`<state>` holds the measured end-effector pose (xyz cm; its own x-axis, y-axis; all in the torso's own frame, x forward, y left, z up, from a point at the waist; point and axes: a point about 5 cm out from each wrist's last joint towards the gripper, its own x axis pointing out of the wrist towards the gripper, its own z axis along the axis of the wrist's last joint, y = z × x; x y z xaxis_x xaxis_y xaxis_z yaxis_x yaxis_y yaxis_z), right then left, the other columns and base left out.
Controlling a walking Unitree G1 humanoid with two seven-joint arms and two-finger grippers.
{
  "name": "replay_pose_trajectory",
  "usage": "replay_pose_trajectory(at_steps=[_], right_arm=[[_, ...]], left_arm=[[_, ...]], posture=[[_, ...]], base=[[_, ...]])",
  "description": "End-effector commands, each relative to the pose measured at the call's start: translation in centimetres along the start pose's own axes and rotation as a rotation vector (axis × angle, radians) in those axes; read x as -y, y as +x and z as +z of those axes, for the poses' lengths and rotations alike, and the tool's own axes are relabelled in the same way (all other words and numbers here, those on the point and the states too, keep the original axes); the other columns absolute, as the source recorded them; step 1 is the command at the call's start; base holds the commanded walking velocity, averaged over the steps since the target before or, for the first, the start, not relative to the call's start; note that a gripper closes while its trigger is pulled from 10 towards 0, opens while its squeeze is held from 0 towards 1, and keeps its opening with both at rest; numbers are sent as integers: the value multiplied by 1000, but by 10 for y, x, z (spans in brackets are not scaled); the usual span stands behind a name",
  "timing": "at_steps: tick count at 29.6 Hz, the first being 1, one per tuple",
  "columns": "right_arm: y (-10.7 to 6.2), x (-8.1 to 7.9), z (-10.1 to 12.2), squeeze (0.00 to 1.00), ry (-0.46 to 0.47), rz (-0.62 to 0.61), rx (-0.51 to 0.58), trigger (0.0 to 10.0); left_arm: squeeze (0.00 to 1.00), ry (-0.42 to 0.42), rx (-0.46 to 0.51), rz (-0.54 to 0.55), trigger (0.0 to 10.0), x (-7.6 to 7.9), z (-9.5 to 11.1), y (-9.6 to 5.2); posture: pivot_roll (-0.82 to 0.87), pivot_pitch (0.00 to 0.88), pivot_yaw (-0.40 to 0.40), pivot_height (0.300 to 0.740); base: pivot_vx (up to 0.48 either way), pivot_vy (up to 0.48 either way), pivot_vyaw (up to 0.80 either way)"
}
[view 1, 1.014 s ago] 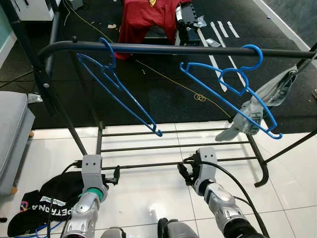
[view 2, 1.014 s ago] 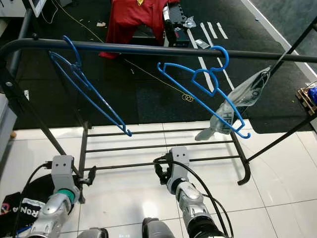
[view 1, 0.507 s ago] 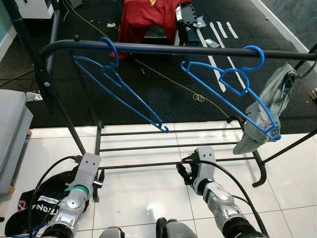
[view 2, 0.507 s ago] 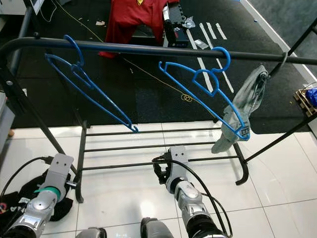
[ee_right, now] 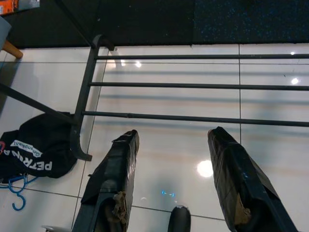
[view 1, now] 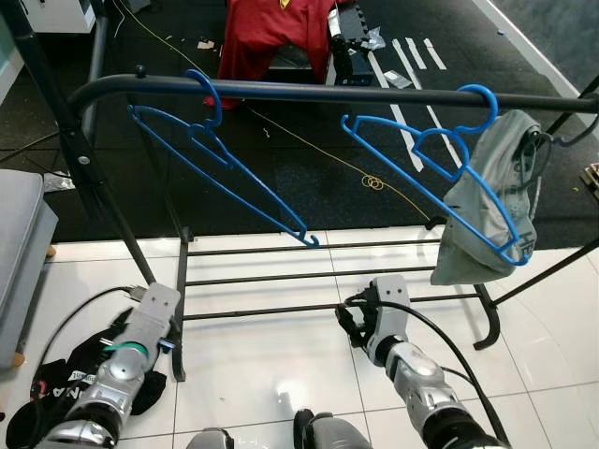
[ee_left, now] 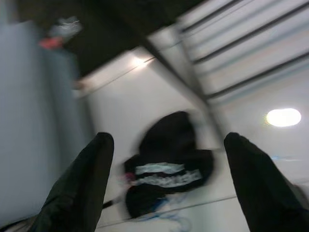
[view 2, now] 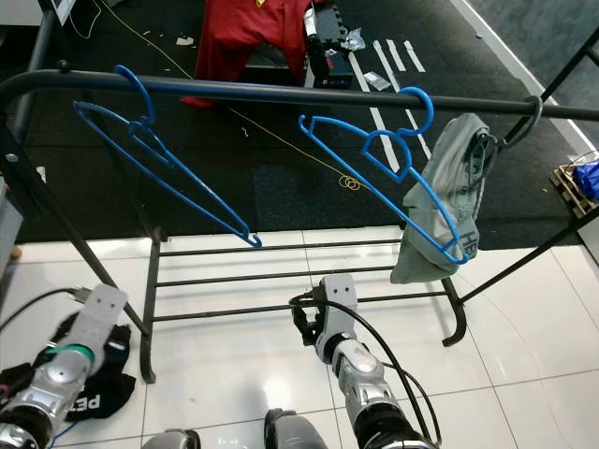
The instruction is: Hang hanger
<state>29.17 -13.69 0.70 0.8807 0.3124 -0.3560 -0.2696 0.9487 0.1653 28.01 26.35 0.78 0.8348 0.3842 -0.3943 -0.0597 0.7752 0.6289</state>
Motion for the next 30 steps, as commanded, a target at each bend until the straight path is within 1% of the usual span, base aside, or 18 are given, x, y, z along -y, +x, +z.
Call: replay_pose_trajectory(at_steps=[1,4,7,11,15,19,30], right_arm=[[-3,3,-9,0,9,-11,-38,10000],[-3,2,-8,0,10,-12,-37,10000],[-3,0,-10,0,14,-8,-37,10000],[-3,0,-10,0,15,-9,-38,10000],[-4,3,-10,0,19,-26,-30,10000],[-5,5,-10,0,16,-26,-31,10000],[-4,5,-7,0,9,-24,-28,10000]], left_arm=[[0,33,-65,58,10000,-2,-14,-3],[0,21,-65,68,10000,-4,-13,-2],[0,58,-54,42,10000,-11,-7,2],[0,60,-47,30,10000,-14,-5,4],[0,65,-47,37,10000,-15,-6,4],[0,73,-48,54,10000,-13,-7,3],[0,74,-50,52,10000,-14,-8,3]], posture=[[-25,116,-43,740],[-24,116,-42,740],[-12,125,-34,740],[-12,125,-32,740],[-21,127,-15,740],[-7,130,-30,740],[-33,121,-26,740]], base=[[0,0,0],[0,0,0],[0,0,0],[0,0,0],[0,0,0],[0,0,0],[0,0,0]])
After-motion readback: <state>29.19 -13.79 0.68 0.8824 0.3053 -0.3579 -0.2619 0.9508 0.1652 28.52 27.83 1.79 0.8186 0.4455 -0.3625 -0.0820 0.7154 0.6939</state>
